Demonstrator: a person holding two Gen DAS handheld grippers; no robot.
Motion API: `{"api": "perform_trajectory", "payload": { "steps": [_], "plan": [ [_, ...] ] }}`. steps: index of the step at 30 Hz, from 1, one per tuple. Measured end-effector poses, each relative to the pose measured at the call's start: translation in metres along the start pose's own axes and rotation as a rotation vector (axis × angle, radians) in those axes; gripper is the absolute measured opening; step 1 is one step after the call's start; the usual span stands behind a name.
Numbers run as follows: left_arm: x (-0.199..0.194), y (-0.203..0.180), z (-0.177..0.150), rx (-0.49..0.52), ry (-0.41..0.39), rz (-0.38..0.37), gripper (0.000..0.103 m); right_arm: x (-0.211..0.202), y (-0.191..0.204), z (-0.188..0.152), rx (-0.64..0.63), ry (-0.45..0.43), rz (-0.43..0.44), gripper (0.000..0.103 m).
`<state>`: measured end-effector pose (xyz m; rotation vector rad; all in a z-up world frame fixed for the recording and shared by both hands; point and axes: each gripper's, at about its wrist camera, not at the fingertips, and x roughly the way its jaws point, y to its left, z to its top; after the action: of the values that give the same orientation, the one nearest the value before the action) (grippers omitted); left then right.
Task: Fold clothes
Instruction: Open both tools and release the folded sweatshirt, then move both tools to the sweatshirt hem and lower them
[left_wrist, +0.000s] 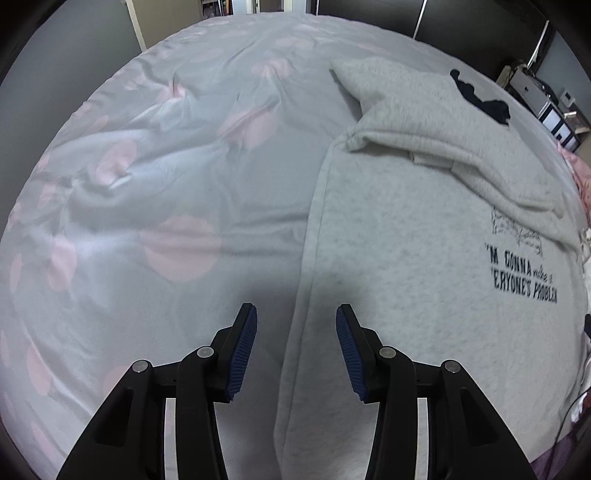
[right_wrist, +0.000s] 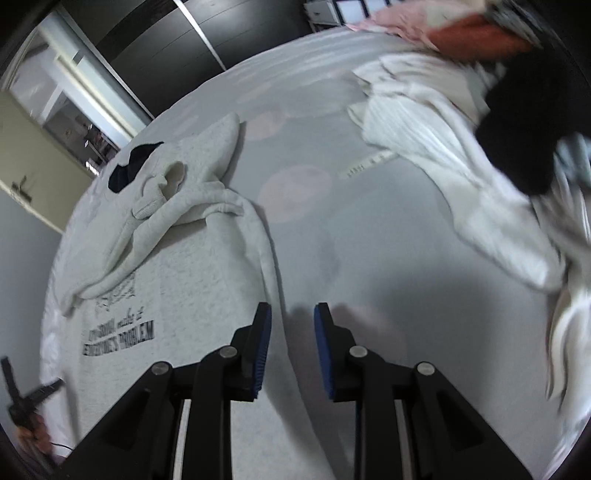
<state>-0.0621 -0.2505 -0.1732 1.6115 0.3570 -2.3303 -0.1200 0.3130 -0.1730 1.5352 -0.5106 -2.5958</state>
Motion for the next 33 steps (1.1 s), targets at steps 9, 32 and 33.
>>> {"api": "perform_trajectory", "payload": {
  "steps": [9, 32, 33],
  "plan": [
    [0.021, 0.004, 0.014, -0.037, -0.007, 0.04, 0.047, 0.048, 0.032, 0.039, -0.215, -0.037, -0.05, 0.024],
    [0.045, -0.002, 0.033, -0.007, -0.056, 0.074, 0.049, 0.057, 0.063, 0.065, -0.344, -0.15, -0.055, 0.004],
    [0.046, -0.001, 0.034, -0.007, -0.057, 0.071, 0.049, 0.056, 0.061, 0.064, -0.318, -0.144, -0.072, 0.004]
  ]
}}
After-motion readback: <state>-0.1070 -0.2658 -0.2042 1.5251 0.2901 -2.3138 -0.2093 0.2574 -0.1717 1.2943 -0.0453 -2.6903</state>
